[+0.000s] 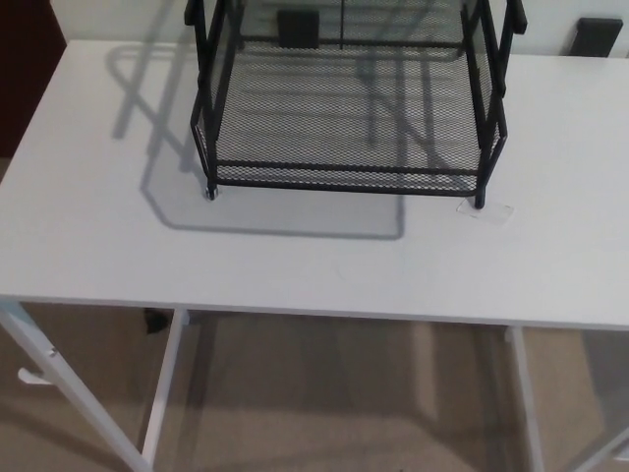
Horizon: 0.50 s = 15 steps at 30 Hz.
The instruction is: The robot walks towards a file tray kept in the middle of a desk and uses its right hand to grab a tray and pulls it out towards itself
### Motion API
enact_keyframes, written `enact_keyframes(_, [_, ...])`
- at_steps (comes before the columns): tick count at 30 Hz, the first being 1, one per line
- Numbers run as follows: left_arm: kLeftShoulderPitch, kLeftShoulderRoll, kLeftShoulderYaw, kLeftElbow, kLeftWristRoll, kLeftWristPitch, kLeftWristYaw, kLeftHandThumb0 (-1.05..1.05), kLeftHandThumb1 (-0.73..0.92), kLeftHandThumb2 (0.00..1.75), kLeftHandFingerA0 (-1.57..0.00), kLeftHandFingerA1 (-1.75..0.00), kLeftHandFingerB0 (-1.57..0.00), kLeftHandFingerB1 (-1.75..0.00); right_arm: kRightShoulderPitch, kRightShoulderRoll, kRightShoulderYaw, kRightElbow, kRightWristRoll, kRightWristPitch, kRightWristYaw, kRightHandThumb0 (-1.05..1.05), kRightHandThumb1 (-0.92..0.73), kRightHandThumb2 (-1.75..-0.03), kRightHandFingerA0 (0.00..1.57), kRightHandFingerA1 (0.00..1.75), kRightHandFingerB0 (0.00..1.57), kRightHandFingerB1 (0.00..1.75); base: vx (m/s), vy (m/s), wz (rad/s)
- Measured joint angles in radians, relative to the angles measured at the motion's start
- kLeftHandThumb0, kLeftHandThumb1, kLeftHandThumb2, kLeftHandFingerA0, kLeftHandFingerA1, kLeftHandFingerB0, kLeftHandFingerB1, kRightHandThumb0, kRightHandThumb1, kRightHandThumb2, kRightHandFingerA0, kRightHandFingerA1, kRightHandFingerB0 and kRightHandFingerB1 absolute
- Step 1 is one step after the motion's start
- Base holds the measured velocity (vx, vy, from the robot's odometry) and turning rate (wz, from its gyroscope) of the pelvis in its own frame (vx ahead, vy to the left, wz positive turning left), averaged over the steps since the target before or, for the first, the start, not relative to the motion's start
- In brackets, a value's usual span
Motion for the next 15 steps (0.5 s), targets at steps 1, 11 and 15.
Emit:
enact_keyframes(1, [0.002,-0.002,0.000,-0.001,0.000,0.000,-0.002,-0.29,0.54,0.57,-0.67,-0.45,-0.46,-0.54,-0.001,-0.003,0.001,0.001,0.000,0.000,0.000,-0.45,-0.41,-0.76,0.59,0.69,0.43,0.59,0.02,-0.003,0.28])
enact_keyframes(11, [0.003,0.005,0.002,-0.009,0.001,-0.007,-0.007,-0.31,0.54,0.57,-0.66,-0.44,-0.46,-0.54,-0.015,-0.027,0.024,0.006,-0.010,0.013,-0.001,-0.44,-0.42,-0.75,0.58,0.67,0.43,0.58,0.02,0.086,-0.07])
enact_keyframes(15, [0.003,0.002,-0.004,-0.006,0.004,-0.005,-0.008,-0.31,0.54,0.57,-0.66,-0.44,-0.46,-0.55,-0.024,-0.030,0.030,0.020,-0.014,0.016,-0.002,-0.44,-0.42,-0.76,0.57,0.68,0.43,0.59,0.17,0.320,-0.30])
